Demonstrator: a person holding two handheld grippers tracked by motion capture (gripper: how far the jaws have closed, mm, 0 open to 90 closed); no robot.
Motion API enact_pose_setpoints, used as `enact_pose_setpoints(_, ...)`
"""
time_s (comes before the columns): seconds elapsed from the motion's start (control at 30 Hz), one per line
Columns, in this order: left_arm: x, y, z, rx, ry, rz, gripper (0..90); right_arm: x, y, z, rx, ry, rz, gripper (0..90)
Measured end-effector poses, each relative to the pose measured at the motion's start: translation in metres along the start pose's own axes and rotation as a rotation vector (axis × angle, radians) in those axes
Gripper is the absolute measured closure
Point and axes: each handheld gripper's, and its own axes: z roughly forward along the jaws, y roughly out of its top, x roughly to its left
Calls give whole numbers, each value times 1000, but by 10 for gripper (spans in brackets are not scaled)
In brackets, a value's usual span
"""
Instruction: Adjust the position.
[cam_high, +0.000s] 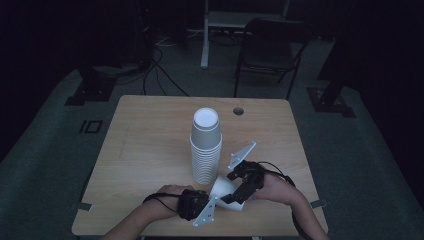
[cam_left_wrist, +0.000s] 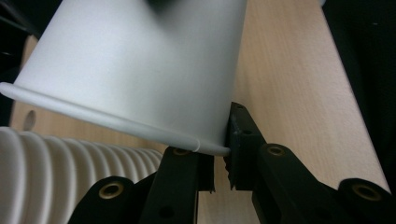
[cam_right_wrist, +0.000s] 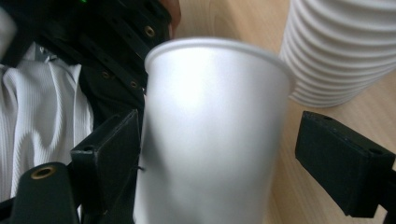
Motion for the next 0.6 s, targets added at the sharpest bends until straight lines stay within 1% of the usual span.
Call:
enact_pose_setpoints(0.03,0,1,0,6,-2,9,833,0,1,4,17,11,-2,140)
enact_pose_setpoints(0.07,0,1,0,10,6,18,833,1,2,7,39,14,0,137)
enact_pose_setpoints(0.1,-1,1,0,15,2,27,833,0,3,9,53,11,1,132)
enact_pose_setpoints(0.13,-2,1,1,14,0,22,833,0,4,11,64,17,4,131)
enact_pose_setpoints(0.17,-2,1,1,11,4,24,832,0,4,13,72,15,1,131)
enact_pose_setpoints(0.2,-1,0,1,15,-1,28,833,-1,5,13,71,17,4,133)
enact_pose_setpoints(0.23,-2,0,1,17,9,29,832,-1,5,14,80,21,10,133)
enact_pose_setpoints(0.3,-3,1,2,16,8,28,832,-1,6,15,93,20,17,133)
enact_pose_setpoints(0.33,-4,1,2,18,10,33,832,-1,6,16,106,22,16,131)
enact_pose_setpoints(0.37,-4,2,2,22,4,34,832,-1,6,17,119,23,26,131)
enact_pose_setpoints(0.4,-5,2,2,23,11,45,832,-2,6,18,124,23,21,129)
enact_pose_setpoints(0.47,-4,3,2,23,-5,45,832,-1,6,20,136,26,24,127)
enact_pose_setpoints(0.5,-5,4,3,20,-1,40,832,-2,6,21,145,35,27,121)
enact_pose_setpoints(0.6,-5,4,4,29,-5,44,831,-2,6,24,156,33,22,121)
